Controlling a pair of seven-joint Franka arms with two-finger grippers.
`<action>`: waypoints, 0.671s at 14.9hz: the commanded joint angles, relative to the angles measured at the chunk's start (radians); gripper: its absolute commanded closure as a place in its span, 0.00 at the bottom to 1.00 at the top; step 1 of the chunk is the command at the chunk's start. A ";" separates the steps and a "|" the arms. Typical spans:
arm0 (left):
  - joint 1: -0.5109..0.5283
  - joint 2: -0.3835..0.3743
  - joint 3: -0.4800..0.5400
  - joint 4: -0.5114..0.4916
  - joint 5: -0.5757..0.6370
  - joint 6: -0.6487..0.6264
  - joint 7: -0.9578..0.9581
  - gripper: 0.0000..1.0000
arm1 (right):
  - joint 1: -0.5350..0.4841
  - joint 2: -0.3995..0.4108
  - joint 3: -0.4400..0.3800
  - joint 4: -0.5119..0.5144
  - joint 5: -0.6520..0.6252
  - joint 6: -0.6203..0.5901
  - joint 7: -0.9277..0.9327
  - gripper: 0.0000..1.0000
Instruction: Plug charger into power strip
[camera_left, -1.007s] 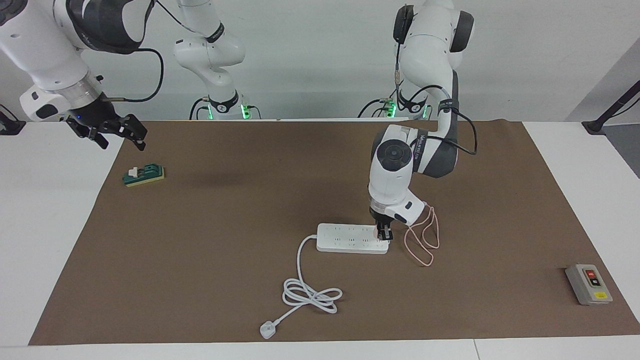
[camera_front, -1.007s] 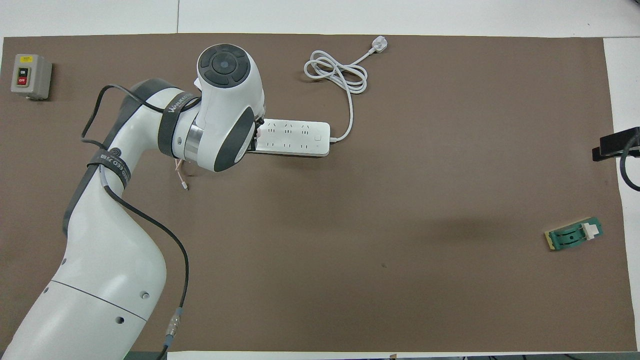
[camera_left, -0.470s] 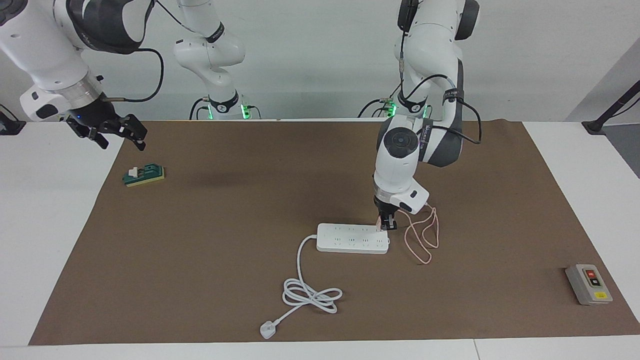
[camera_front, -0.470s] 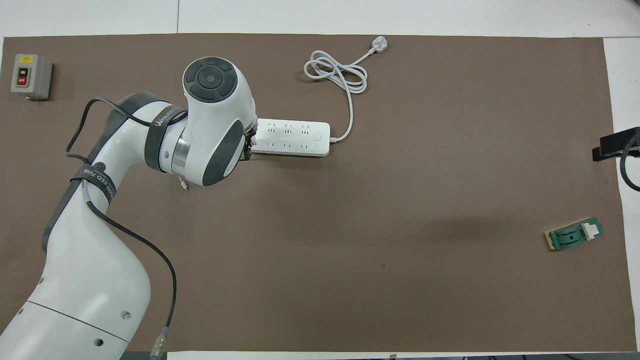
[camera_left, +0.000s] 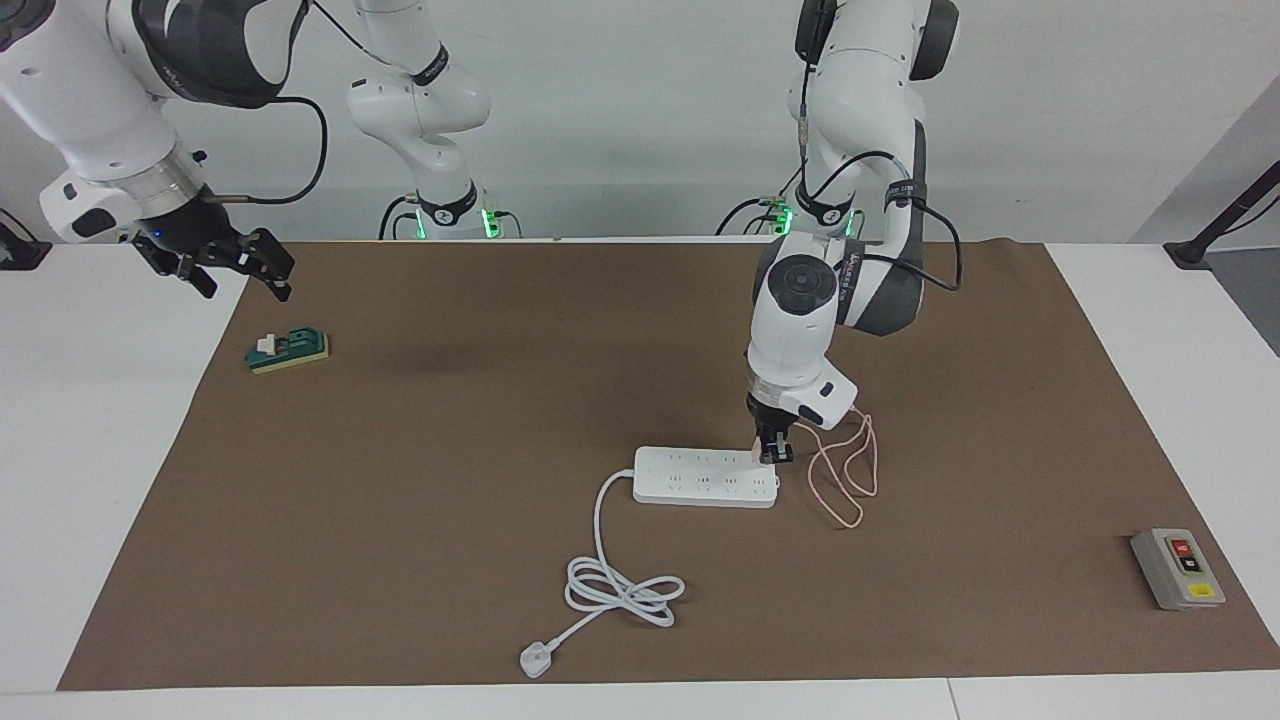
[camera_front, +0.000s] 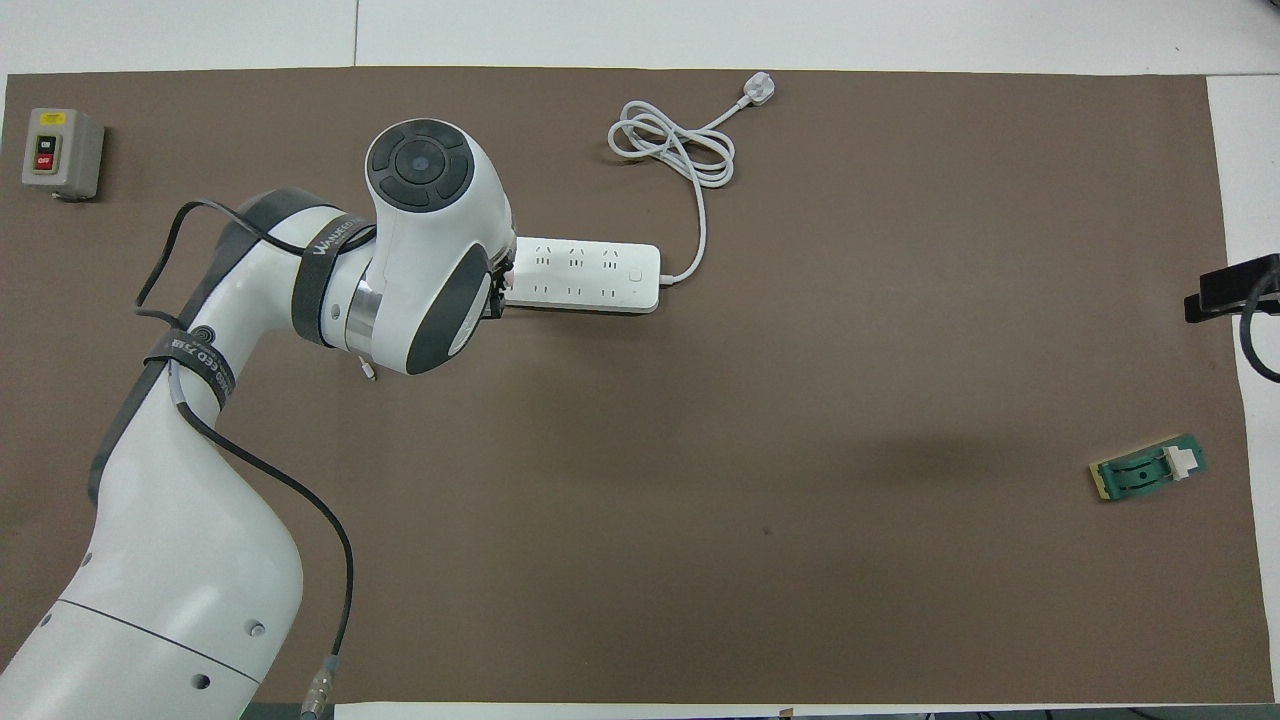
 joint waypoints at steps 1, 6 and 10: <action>-0.011 -0.013 0.008 -0.028 0.023 0.024 -0.012 1.00 | -0.005 -0.014 0.006 -0.007 0.005 -0.017 0.012 0.00; -0.012 -0.008 0.008 -0.027 0.022 0.027 -0.013 1.00 | -0.005 -0.014 0.006 -0.007 0.005 -0.017 0.012 0.00; -0.020 0.012 0.008 -0.022 0.019 0.026 -0.015 1.00 | -0.005 -0.014 0.006 -0.007 0.005 -0.017 0.012 0.00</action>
